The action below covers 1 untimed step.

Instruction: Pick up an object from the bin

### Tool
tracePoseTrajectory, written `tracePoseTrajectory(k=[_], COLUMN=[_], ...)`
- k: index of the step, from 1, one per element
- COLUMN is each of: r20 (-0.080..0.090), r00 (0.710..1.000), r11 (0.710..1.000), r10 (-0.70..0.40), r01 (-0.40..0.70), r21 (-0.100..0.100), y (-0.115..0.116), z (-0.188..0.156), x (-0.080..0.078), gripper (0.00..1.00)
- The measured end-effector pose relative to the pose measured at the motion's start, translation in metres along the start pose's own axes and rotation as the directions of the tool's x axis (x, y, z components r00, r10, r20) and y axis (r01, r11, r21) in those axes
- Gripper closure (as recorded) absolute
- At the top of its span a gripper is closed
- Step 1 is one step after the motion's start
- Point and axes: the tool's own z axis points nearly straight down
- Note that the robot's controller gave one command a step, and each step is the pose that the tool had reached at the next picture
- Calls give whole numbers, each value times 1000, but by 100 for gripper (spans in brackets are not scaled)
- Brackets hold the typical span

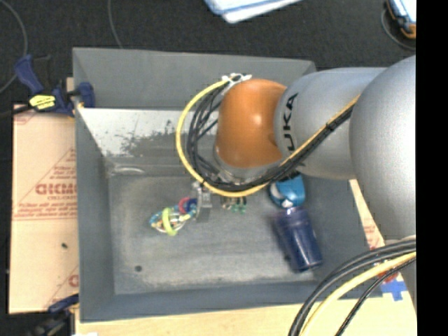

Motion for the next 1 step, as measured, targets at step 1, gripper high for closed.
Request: tracePoseTrajectory(k=[1], r20=[-3], r00=[1000], r11=[1000], r10=[-25], r01=[25], r21=[2], y=[11], z=[-41], x=[11], gripper=[100])
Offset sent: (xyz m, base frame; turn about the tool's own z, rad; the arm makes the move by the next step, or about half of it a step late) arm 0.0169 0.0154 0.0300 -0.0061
